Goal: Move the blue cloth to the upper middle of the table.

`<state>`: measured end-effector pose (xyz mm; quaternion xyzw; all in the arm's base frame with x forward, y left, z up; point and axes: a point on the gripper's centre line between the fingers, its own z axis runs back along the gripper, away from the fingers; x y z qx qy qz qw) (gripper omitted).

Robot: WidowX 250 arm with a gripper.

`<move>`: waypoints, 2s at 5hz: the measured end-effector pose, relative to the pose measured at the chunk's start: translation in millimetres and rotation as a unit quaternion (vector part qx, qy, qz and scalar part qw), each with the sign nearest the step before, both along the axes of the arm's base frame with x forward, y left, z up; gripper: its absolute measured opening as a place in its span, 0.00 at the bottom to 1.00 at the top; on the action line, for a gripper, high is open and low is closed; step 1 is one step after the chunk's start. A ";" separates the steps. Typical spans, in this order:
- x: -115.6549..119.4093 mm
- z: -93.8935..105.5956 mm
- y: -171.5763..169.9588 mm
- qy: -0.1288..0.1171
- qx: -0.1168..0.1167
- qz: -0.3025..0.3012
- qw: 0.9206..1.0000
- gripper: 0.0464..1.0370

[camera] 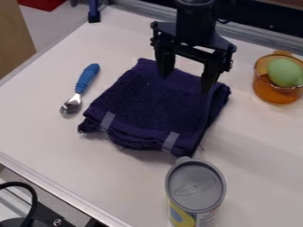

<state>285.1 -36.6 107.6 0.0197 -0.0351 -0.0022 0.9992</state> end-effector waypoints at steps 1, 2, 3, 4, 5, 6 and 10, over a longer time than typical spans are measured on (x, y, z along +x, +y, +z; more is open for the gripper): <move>-3.9 -9.2 0.8 0.016 0.003 0.003 1.000 0.96; -3.5 -18.5 17.6 0.005 0.021 0.024 0.999 0.96; -1.0 -29.2 35.9 0.002 0.032 0.035 0.999 0.96; 0.6 -44.1 50.0 -0.004 0.023 0.030 0.999 0.96; 1.7 -67.6 57.8 -0.004 0.012 0.006 1.000 0.96; 6.0 -76.4 60.1 -0.009 0.009 -0.001 1.000 0.96; 12.9 -97.8 51.6 -0.014 0.031 -0.017 0.999 0.25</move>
